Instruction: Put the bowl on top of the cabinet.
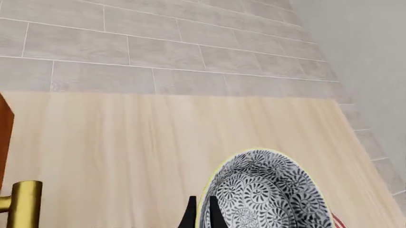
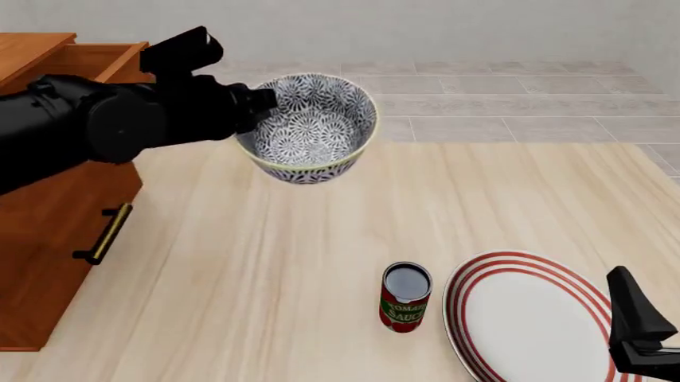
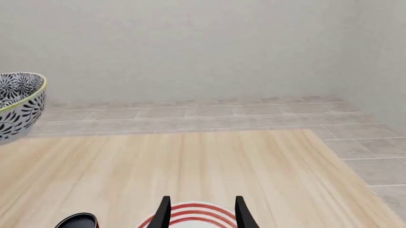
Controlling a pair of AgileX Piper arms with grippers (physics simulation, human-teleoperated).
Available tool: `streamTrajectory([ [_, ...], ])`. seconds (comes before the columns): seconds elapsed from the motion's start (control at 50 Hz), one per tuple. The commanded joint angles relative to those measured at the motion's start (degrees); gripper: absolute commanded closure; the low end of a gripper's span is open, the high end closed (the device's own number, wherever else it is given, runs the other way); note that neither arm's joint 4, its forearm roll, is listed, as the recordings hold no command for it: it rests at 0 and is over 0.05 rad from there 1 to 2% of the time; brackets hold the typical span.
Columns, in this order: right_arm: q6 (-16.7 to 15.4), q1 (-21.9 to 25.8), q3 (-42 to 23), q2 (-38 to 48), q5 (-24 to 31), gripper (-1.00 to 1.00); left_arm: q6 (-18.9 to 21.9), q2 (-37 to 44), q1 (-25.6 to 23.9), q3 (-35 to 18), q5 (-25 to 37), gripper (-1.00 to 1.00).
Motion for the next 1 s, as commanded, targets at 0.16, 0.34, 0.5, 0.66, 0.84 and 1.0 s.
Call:
streamTrajectory([
  [0.16, 0.1, 0.0, 0.1, 0.0, -0.1, -1.00, -0.5, -3.8, 2.2, -4.6, 7.9, 1.00],
  [0.34, 0.2, 0.0, 0.0, -0.1, -0.1, -1.00, 0.8, -4.1, 2.4, -7.6, 11.4, 1.00],
  [0.5, 0.3, 0.0, 0.1, -0.1, -0.1, -1.00, -0.1, -4.9, 3.5, -9.9, 13.7, 1.00],
  [0.66, 0.4, -0.1, 0.1, 0.0, -0.2, -1.00, -1.1, -5.2, 5.3, -11.9, 15.7, 1.00],
  [0.84, 0.6, -0.1, 0.0, -0.1, 0.0, -1.00, -2.2, -6.3, 6.7, -13.8, 17.8, 1.00],
  [1.0, 0.5, 0.0, -0.1, 0.0, 0.0, -1.00, -2.3, -7.7, 9.4, -14.4, 19.6, 1.00],
])
